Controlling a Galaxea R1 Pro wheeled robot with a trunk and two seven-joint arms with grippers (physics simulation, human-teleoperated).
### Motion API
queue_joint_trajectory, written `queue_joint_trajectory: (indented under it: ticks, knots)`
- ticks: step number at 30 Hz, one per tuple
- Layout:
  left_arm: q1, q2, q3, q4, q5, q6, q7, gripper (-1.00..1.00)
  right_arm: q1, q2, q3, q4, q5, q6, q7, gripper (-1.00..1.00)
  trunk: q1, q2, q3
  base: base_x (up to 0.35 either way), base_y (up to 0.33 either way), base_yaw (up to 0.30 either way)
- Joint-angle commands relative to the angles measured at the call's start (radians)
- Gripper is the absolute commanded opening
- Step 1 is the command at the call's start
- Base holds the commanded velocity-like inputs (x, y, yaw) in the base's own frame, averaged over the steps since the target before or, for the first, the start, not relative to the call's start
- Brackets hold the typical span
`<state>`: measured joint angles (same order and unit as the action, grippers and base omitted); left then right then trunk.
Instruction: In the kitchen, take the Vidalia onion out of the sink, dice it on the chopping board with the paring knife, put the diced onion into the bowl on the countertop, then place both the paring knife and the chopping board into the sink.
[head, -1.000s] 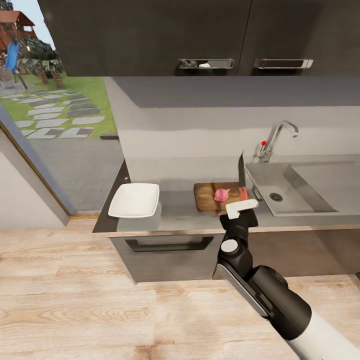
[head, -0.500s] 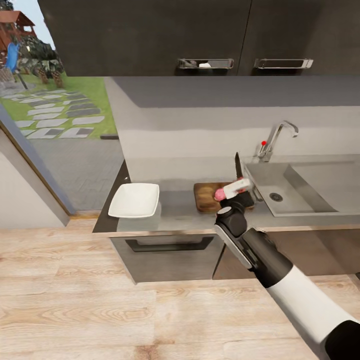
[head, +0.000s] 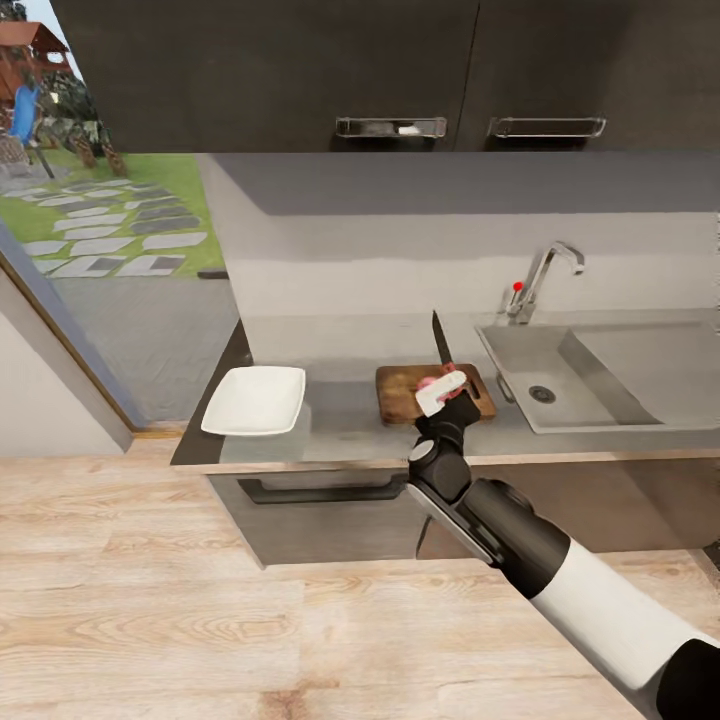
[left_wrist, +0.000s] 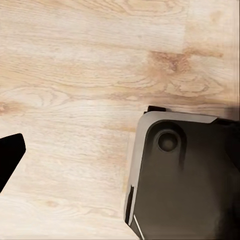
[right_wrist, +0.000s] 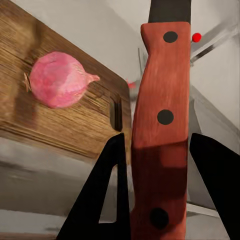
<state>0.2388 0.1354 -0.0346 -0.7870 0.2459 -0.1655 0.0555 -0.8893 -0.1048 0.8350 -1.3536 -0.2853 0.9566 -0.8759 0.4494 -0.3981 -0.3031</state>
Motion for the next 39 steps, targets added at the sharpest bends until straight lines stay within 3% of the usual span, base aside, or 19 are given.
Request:
queue_joint_trajectory:
  ticks: [1, 5, 13, 17, 34, 39]
  knots:
    - [0.000, 0.000, -0.004, -0.001, 0.002, -0.002, 0.006, 1.00, -0.001, -0.001, 0.004, -0.001, -0.010, 0.004, -0.011, -1.00, 0.001, -0.002, -0.002, 0.000, -0.296, 0.000]
    - [0.000, -0.002, -0.004, 0.000, -0.007, -0.002, 0.006, 1.00, -0.001, 0.000, 0.014, -0.001, -0.011, 0.003, -0.011, -1.00, 0.001, -0.002, -0.002, 0.000, -0.302, 0.000]
    - [0.000, -0.002, -0.004, 0.007, -0.010, -0.002, 0.006, 1.00, 0.001, 0.003, 0.123, 0.000, -0.012, -0.012, -0.011, -1.00, 0.001, -0.002, -0.002, 0.000, -0.126, 0.000]
    - [0.000, -0.002, -0.004, 0.009, -0.010, -0.002, 0.006, 1.00, 0.002, 0.004, 0.154, 0.011, -0.012, -0.023, -0.012, -1.00, 0.001, -0.002, -0.002, 0.000, -0.007, 0.000]
    - [0.000, -0.002, -0.004, 0.012, -0.010, -0.002, 0.006, 1.00, 0.004, 0.005, 0.160, 0.075, -0.015, -0.057, -0.011, -1.00, 0.001, -0.002, -0.002, 0.000, -0.062, 0.000]
    - [0.000, -0.002, -0.004, 0.012, -0.010, -0.002, 0.006, 1.00, 0.004, 0.007, 0.185, 0.078, -0.017, -0.059, -0.011, -1.00, 0.001, -0.002, -0.002, 0.000, -0.018, 0.000]
